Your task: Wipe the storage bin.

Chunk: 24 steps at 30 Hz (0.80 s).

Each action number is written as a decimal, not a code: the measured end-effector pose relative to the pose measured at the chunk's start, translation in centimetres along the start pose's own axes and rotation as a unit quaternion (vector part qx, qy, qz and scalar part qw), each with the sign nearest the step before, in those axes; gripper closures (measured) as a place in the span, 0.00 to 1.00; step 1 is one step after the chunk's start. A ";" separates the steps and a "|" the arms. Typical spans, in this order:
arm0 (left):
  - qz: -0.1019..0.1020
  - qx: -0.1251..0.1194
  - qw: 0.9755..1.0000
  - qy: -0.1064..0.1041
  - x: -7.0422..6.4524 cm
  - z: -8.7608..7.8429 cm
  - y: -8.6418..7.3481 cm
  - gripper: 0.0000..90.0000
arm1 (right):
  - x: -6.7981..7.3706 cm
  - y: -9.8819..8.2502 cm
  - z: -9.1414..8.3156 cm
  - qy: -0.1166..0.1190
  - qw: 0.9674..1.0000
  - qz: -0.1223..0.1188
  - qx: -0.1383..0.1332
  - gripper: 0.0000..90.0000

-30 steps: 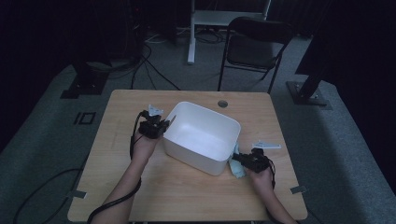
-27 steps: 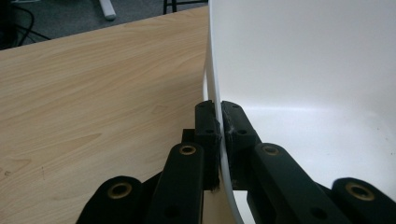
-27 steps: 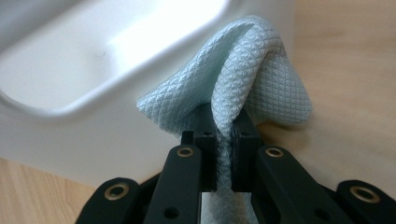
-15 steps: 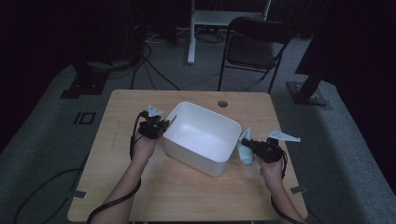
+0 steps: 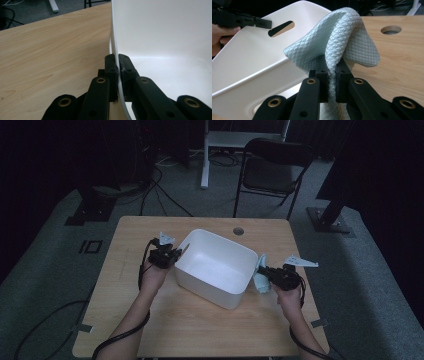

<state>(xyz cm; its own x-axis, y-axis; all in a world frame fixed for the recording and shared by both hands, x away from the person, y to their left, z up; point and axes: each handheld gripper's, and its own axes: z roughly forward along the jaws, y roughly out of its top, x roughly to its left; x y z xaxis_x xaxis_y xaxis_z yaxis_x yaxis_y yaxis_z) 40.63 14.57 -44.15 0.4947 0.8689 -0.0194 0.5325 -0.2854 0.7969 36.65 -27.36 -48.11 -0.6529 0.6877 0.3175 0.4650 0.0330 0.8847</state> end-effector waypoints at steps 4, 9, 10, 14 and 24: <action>0.002 -0.003 1.000 -0.002 0.0 0.0 -0.1 0.97 | -0.5 -0.4 0.3 0.007 1.000 0.008 0.008 0.93; 0.004 -0.005 1.000 -0.005 0.1 0.1 -0.1 0.97 | -1.3 -1.2 0.9 0.007 1.000 0.020 0.019 0.94; 0.004 -0.005 1.000 -0.006 0.1 0.1 -0.1 0.97 | -1.4 -1.3 1.1 0.007 1.000 0.021 0.021 0.94; 0.009 -0.004 1.000 -0.009 0.2 0.1 -0.1 0.97 | -2.0 -2.2 1.6 0.007 0.999 0.032 0.031 0.94; 0.007 -0.006 1.000 -0.011 0.2 0.1 -0.2 0.97 | -3.1 -4.4 3.2 -0.003 0.996 0.059 0.069 0.94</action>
<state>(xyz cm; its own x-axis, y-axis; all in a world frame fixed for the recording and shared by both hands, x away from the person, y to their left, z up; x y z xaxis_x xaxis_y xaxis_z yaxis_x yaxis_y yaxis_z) 40.72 14.79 -44.35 0.5172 0.8556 -0.0221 0.5180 -0.2924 0.8038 38.53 -27.32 -54.05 -0.5853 0.6972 0.4139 0.6166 0.0512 0.7856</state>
